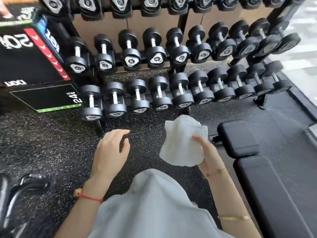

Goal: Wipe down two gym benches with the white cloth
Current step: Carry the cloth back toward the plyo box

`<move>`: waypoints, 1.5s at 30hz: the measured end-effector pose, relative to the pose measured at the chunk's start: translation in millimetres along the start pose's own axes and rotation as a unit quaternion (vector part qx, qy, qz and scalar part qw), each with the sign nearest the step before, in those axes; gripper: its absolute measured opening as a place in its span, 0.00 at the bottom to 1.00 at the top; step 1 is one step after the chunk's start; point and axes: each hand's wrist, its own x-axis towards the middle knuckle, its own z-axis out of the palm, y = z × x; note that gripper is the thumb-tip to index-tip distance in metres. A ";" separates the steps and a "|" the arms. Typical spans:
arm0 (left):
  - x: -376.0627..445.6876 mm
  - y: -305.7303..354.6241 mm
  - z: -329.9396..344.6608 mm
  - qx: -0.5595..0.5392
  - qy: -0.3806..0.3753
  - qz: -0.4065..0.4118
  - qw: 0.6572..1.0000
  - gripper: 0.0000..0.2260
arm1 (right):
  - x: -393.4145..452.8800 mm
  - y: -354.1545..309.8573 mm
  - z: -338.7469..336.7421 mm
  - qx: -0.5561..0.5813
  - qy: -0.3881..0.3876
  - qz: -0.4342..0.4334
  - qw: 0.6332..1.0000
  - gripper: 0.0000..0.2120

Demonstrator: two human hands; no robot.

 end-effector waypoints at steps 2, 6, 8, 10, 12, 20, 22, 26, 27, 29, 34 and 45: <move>-6.6 -37.5 -23.4 0.015 0.013 -0.028 0.999 0.12 | 4.4 16.1 40.7 -0.018 -0.023 0.009 1.000 0.14; -20.1 -106.1 -64.7 0.049 0.042 -0.078 0.995 0.12 | 10.5 47.1 118.5 -0.044 -0.066 0.027 0.996 0.18; -27.5 -137.9 -83.4 0.057 0.055 -0.106 0.991 0.12 | 13.5 61.5 157.2 -0.064 -0.087 0.045 0.993 0.18; -31.6 -156.7 -92.7 0.062 0.059 -0.119 0.989 0.12 | 15.3 68.7 181.3 -0.081 -0.104 0.057 0.990 0.17; -35.6 -181.7 -104.8 0.066 0.073 -0.146 0.984 0.12 | 21.7 78.7 212.9 -0.111 -0.117 0.075 0.984 0.18; -17.9 -266.9 -137.4 0.072 0.131 -0.244 0.958 0.12 | 73.0 100.2 341.8 -0.216 -0.198 0.102 0.951 0.15; -3.4 -289.4 -147.3 0.077 0.140 -0.261 0.952 0.12 | 90.2 103.6 379.2 -0.227 -0.216 0.104 0.944 0.16; 40.2 -337.4 -174.4 0.084 0.163 -0.280 0.942 0.11 | 126.7 105.9 457.4 -0.241 -0.245 0.105 0.933 0.20; 53.5 -351.0 -182.6 0.089 0.169 -0.283 0.940 0.11 | 137.3 106.1 478.8 -0.246 -0.252 0.105 0.930 0.20; 80.7 -377.6 -201.1 0.094 0.174 -0.293 0.936 0.11 | 157.0 104.8 523.5 -0.256 -0.266 0.105 0.923 0.18; 144.3 -438.8 -242.5 0.094 0.192 -0.310 0.926 0.11 | 203.1 101.4 633.3 -0.275 -0.294 0.101 0.910 0.12; 239.1 -593.7 -303.3 0.084 0.214 -0.315 0.921 0.11 | 265.4 130.0 833.5 -0.269 -0.328 0.112 0.899 0.11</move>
